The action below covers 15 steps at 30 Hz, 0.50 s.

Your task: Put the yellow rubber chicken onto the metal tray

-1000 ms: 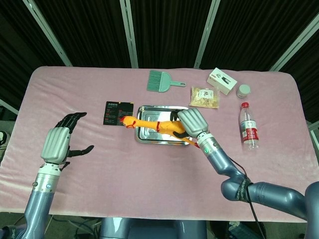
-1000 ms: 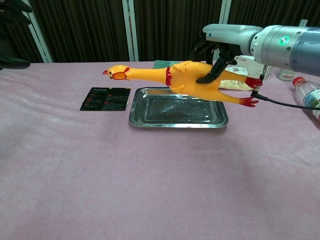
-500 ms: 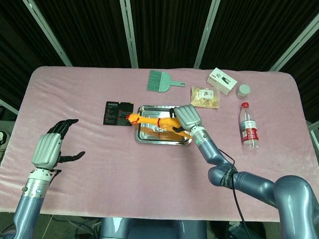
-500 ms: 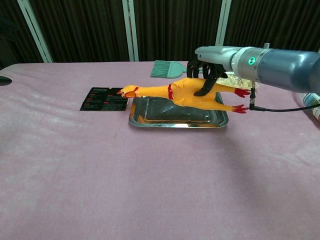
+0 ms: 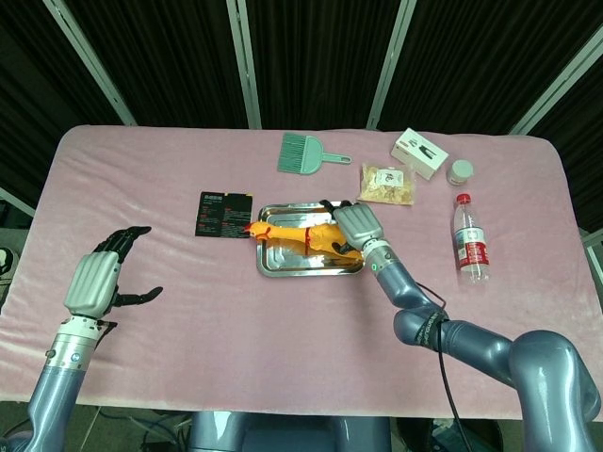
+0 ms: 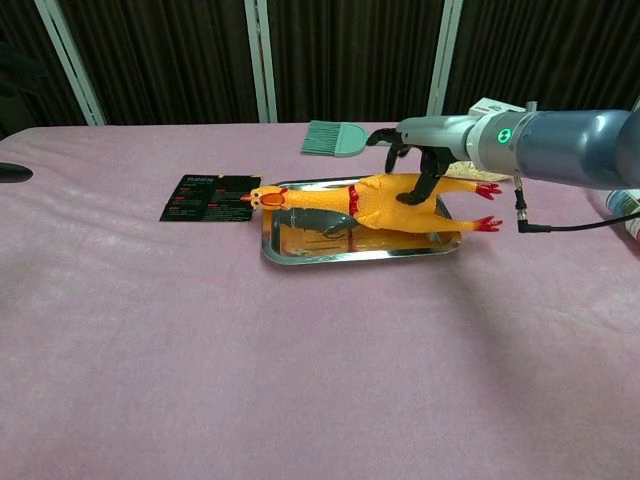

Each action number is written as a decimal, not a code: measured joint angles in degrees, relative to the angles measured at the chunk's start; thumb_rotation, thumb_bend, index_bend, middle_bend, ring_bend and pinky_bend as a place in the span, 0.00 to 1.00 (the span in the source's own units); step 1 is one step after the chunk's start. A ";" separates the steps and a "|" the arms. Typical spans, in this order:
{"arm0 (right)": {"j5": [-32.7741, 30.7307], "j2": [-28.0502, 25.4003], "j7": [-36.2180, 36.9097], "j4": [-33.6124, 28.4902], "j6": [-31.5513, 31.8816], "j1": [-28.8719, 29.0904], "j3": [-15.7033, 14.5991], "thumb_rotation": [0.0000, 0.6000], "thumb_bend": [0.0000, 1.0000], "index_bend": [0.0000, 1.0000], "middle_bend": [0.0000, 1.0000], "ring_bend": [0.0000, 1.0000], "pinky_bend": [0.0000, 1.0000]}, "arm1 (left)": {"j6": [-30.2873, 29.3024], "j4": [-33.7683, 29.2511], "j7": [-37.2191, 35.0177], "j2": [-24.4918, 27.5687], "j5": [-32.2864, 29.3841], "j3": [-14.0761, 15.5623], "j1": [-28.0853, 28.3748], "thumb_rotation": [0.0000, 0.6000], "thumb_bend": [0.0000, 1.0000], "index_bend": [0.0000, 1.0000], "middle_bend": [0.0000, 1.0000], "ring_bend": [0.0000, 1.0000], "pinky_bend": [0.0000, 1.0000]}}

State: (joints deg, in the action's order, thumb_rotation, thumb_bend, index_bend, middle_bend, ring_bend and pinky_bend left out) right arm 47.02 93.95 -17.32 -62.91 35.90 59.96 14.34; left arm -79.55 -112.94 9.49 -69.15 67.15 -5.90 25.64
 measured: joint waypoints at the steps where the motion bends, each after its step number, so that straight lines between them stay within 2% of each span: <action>1: -0.27 -0.57 0.03 -0.94 0.03 -0.08 0.09 1.00 0.55 0.00 0.06 0.03 0.16 | 0.06 -0.01 0.04 -0.01 0.03 -0.12 -0.03 1.00 0.10 0.15 0.16 0.12 0.23; 5: -0.82 -3.43 0.51 -5.40 1.04 -0.69 0.80 1.00 0.42 0.00 0.03 0.02 0.16 | 0.06 -0.35 0.34 0.04 0.39 -0.57 -0.20 1.00 0.10 0.15 0.16 0.12 0.23; 10: -0.74 -7.83 1.46 -11.61 3.53 -1.98 1.81 1.00 0.41 0.00 0.03 0.02 0.17 | -0.06 -0.75 0.75 0.08 0.60 -1.19 -0.66 1.00 0.10 0.15 0.16 0.12 0.23; 13: -0.26 -10.71 1.98 -15.29 5.66 -3.23 2.18 1.00 0.41 0.00 0.09 0.12 0.26 | -0.26 -0.54 1.07 0.01 0.43 -1.66 -0.87 1.00 0.10 0.15 0.16 0.12 0.21; 15: 0.46 -12.22 2.60 -17.35 7.69 -4.40 2.41 1.00 0.41 0.06 0.19 0.23 0.38 | -0.72 0.04 1.50 -0.13 0.39 -2.01 -1.02 1.00 0.10 0.15 0.17 0.12 0.21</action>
State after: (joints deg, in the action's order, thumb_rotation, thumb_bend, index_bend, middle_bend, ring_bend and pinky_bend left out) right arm 47.48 81.73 -14.72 -80.26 43.59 55.55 16.75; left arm -80.27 -112.90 11.00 -69.28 67.54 -7.90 24.62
